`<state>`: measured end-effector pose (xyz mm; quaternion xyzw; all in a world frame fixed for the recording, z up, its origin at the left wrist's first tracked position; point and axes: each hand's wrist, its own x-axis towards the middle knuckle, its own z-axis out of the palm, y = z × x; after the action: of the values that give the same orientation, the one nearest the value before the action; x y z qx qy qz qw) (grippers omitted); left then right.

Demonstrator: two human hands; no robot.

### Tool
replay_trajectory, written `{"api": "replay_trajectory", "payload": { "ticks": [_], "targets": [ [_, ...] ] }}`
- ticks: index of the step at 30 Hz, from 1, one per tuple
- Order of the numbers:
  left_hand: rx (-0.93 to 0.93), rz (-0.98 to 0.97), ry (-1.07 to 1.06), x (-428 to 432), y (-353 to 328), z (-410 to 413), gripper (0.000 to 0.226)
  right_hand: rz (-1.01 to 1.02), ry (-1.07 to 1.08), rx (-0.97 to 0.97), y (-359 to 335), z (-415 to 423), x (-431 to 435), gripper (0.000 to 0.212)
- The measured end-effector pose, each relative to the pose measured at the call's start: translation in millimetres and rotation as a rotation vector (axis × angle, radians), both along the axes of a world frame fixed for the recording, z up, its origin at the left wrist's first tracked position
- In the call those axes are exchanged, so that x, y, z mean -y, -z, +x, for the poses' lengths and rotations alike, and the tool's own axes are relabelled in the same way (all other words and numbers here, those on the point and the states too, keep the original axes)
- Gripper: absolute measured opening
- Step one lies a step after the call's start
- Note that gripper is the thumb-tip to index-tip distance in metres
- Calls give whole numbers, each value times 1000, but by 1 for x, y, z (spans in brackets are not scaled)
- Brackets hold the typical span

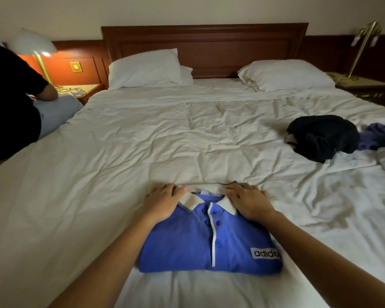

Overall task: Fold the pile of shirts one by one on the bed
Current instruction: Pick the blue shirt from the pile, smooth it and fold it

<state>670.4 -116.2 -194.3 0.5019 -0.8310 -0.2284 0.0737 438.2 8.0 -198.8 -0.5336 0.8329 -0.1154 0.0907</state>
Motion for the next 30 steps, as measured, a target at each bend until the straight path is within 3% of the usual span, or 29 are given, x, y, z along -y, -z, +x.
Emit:
{"api": "replay_trajectory", "payload": {
  "ticks": [4, 7, 11, 14, 19, 22, 26, 30],
  "targets": [
    [-128, 179, -8, 6, -14, -12, 85, -34, 88, 61, -7, -3, 19, 42],
    [-168, 248, -23, 5, -16, -23, 93, -82, 104, 207, -11, 4, 24, 65],
    [-115, 129, -90, 1, 3, -18, 74, -102, 188, 191, -1, 0, 13, 70],
    [-79, 14, -63, 0, 8, -13, 74, -63, 167, 177, -1, -6, 3, 72],
    [-216, 102, -27, 15, 3, 0, 69, -58, 141, 279, -10, -9, 12, 76],
    [-164, 56, -16, 19, 10, -4, 69, -46, 133, 245, -4, -9, 30, 68],
    [-353, 151, -24, 21, 12, -10, 66, -126, 95, 321, 3, -13, 32, 63],
    [-478, 135, 16, 18, -37, -4, 55, -268, 46, 438, -41, -16, 27, 64]
  ]
}}
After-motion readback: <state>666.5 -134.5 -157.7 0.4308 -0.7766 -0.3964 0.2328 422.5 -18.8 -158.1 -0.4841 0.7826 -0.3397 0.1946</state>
